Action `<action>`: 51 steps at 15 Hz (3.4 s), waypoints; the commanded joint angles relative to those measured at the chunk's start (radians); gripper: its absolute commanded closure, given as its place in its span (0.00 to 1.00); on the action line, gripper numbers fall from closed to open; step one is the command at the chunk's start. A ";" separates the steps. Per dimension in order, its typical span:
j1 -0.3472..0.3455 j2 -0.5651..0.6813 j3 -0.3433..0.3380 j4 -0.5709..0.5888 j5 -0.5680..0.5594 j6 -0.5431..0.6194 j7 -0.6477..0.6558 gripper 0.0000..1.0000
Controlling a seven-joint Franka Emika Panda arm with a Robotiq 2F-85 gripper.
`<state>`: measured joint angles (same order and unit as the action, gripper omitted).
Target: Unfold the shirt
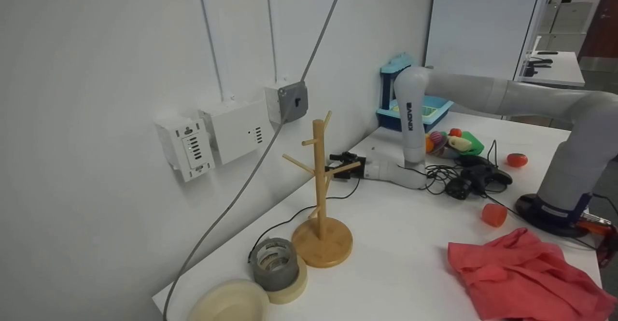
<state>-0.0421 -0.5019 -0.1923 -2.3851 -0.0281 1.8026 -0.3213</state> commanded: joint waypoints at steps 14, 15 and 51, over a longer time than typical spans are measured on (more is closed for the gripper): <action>0.034 0.299 0.156 0.254 -0.056 0.128 0.196 0.00; 0.033 0.312 0.166 0.225 -0.081 0.192 0.237 0.00; -0.066 0.890 0.142 0.036 0.040 0.658 0.202 0.00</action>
<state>-0.0797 0.3057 -0.0577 -2.3960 -0.0289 2.4361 -0.0671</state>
